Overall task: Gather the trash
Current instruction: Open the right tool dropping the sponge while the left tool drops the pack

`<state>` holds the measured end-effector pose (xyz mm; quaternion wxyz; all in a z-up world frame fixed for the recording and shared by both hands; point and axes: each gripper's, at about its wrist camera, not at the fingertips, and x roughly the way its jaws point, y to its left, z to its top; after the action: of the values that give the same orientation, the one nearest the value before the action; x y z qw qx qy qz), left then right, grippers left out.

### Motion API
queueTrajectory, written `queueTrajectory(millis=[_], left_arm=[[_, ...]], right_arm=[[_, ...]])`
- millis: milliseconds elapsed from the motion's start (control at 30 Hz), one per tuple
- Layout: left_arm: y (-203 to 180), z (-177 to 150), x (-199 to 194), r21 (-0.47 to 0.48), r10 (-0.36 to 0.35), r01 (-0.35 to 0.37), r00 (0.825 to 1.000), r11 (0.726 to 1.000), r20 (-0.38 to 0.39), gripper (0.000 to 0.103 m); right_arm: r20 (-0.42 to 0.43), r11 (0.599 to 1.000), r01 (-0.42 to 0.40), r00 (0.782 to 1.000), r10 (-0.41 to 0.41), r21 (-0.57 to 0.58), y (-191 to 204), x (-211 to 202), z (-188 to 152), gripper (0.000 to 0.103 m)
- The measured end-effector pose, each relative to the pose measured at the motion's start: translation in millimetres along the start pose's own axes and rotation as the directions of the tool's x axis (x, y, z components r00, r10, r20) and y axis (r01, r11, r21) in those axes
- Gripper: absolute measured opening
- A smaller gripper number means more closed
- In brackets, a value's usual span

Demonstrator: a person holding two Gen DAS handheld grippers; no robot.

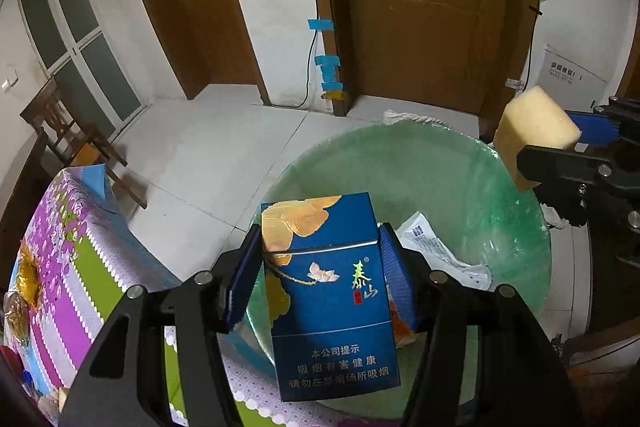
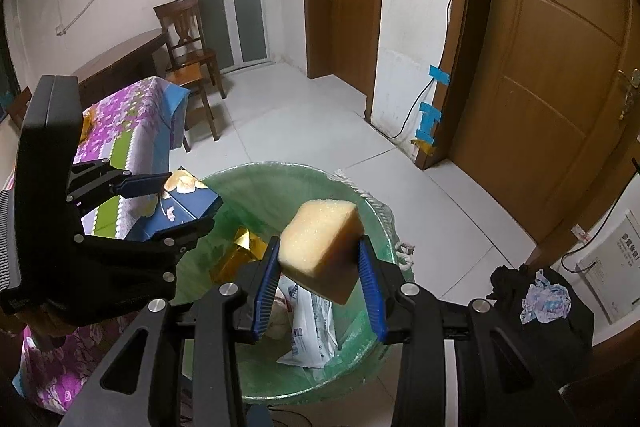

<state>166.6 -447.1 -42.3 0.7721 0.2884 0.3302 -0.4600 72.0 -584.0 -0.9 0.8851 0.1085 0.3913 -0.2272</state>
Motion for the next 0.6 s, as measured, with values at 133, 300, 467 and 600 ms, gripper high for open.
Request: queueTrajectory(millis=[133, 300, 467, 600], left_arm=[[1.6, -0.7, -1.5, 0.008, 0.017, -0.017, 1.0, 1.0, 0.008, 0.061], [3.1, -1.1, -2.4, -0.005, 0.022, -0.022, 1.0, 1.0, 0.003, 0.073], [-1.9, -0.6, -2.9, 0.008, 0.031, -0.031, 0.999, 0.999, 0.008, 0.073], [-3.5, -1.1, -3.1, 0.012, 0.04, -0.04, 0.999, 0.999, 0.009, 0.073]], right_arm=[[0.009, 1.0, 0.012, 1.0, -0.011, -0.018, 6.3, 4.5, 3.7, 0.055], [0.026, 0.999, 0.018, 1.0, -0.017, -0.037, 10.8, 6.5, 3.5, 0.073], [0.026, 1.0, 0.016, 1.0, -0.015, -0.016, 6.0, 8.0, -0.4, 0.072], [0.022, 1.0, 0.021, 1.0, -0.021, -0.012, 1.7, 7.8, -3.8, 0.072]])
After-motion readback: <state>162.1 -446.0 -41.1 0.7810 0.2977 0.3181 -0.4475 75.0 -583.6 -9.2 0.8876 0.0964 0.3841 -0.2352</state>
